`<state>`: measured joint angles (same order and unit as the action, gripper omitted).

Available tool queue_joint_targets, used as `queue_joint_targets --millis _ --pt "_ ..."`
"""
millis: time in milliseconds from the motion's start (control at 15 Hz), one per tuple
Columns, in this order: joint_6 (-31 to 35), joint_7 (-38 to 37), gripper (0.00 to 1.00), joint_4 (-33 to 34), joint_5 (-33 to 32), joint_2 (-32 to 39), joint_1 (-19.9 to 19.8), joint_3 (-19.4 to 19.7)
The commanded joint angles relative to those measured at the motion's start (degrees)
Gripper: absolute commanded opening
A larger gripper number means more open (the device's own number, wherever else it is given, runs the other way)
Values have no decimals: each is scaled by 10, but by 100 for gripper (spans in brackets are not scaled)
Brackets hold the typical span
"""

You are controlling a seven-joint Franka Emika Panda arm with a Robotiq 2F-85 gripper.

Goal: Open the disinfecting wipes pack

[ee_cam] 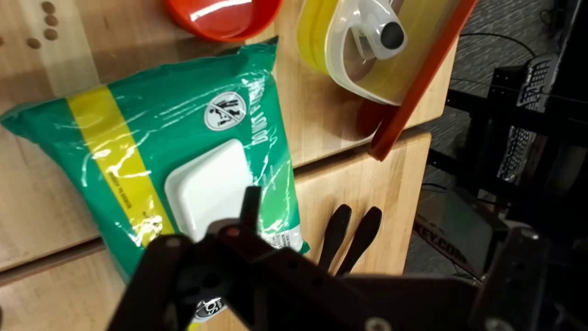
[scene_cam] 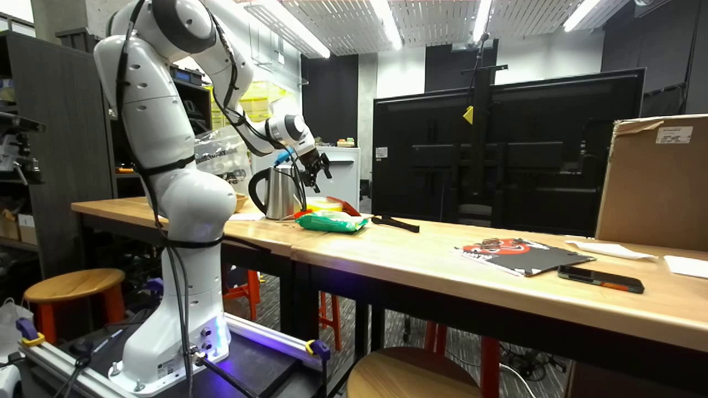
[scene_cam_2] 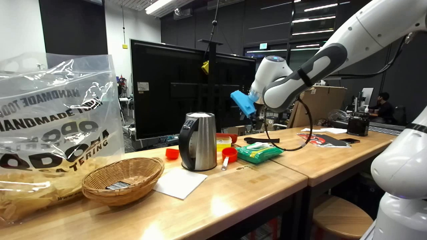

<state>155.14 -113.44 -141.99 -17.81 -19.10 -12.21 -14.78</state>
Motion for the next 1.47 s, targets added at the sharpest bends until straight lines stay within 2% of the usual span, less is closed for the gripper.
queue_joint_targets --millis 0,400,600,1067,1400 --pt "-52 40 100 -10 34 -38 45 21" --pt "-132 164 100 -24 170 -76 120 72" --pt "-191 235 100 -22 232 -96 141 91" --pt "-342 346 100 -6 301 -118 141 104" --pt "-385 390 100 -2 311 -115 132 106"
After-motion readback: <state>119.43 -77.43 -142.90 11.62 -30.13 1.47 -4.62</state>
